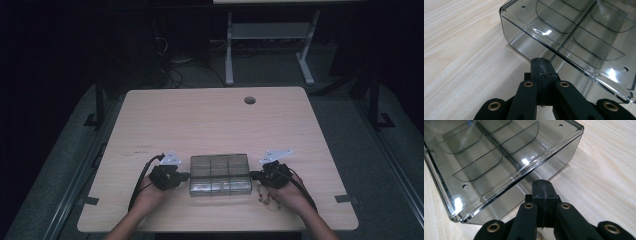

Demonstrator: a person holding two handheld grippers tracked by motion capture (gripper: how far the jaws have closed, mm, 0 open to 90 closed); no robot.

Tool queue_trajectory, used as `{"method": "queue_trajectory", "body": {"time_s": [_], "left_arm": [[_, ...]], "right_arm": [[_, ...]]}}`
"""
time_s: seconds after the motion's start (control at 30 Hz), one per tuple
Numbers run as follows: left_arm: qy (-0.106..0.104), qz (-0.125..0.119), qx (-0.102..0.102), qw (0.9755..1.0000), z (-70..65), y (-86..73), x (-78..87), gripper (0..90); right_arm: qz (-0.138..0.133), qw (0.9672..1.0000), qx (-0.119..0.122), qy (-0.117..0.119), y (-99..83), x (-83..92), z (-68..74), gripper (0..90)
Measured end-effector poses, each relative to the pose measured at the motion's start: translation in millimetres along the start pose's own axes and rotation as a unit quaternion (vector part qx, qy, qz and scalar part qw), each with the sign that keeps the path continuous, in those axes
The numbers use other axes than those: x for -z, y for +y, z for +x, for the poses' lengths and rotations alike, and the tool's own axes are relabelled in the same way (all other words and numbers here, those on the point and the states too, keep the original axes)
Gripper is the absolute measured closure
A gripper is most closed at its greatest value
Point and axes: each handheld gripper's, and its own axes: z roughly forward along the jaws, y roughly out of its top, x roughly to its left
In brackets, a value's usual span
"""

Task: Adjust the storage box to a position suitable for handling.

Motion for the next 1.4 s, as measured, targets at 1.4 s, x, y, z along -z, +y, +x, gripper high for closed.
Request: {"method": "queue_trajectory", "body": {"time_s": [1.4], "left_arm": [[-0.017, -0.004, 0.001, 0.9998, -21.5, -17.2, 18.4, 89.8]], "right_arm": [[0.001, 0.9996, 0.015, 0.025, -19.2, 13.1, 27.1, 90.0]]}}
